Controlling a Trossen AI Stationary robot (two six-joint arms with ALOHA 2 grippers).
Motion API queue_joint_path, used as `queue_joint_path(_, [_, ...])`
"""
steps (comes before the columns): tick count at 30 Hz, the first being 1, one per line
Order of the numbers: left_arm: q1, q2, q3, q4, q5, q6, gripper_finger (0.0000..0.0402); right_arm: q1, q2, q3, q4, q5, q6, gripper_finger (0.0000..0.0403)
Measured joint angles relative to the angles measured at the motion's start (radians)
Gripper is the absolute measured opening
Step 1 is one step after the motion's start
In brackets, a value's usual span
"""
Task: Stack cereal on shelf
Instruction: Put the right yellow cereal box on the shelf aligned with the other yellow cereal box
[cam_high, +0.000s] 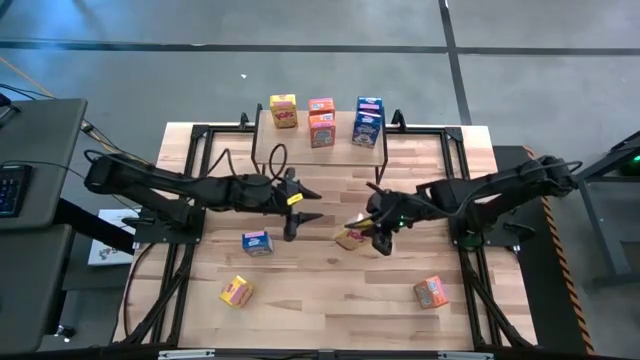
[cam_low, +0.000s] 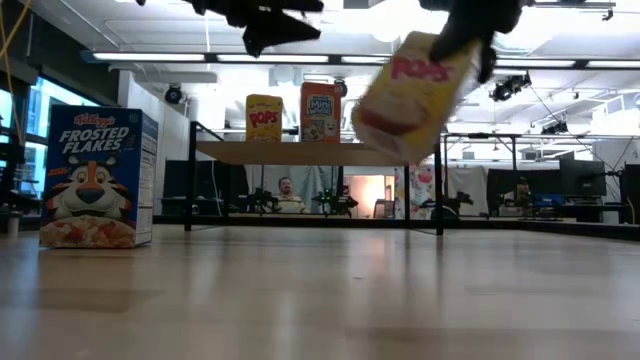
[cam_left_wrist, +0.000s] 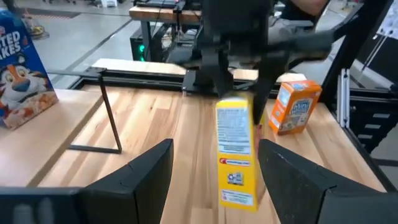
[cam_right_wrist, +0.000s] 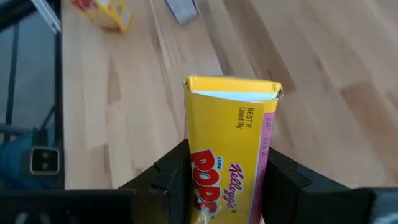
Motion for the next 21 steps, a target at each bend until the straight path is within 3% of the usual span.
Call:
queue_joint_path(8, [0.0, 0.058, 0.0, 0.014, 0.023, -0.027, 0.0225, -0.039, 0.003, 0.069, 0.004, 0.0, -0.118, 0.014])
queue_joint_path(16, [0.0, 0.12, 0.0, 0.102, 0.106, -0.077, 0.0225, -0.041, 0.003, 0.07, 0.004, -0.008, -0.181, 0.014])
queue_joint_path(21, [0.0, 0.146, 0.0, 0.141, 0.106, -0.079, 0.0225, -0.041, 0.003, 0.07, 0.004, -0.043, -0.207, 0.014])
